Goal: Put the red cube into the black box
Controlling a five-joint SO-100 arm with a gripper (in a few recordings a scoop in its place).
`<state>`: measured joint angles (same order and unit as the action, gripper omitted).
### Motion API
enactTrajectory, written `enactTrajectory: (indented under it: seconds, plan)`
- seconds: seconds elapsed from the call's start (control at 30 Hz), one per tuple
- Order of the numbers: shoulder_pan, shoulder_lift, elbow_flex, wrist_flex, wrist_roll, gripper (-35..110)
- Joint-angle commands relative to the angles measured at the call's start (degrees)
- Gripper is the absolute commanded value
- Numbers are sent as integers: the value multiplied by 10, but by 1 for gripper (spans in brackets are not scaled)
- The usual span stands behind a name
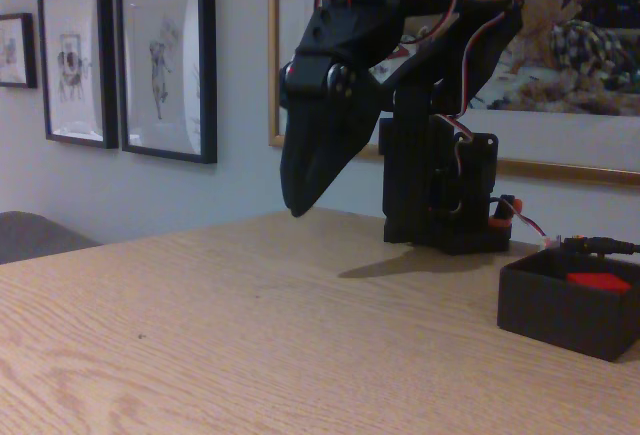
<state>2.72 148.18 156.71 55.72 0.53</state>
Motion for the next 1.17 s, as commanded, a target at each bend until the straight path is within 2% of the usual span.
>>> enactTrajectory:
  seconds: [0.0, 1.13]
  plan:
    - [6, 2, 8, -7, 4, -2]
    - [8, -15, 8, -15, 5, -3]
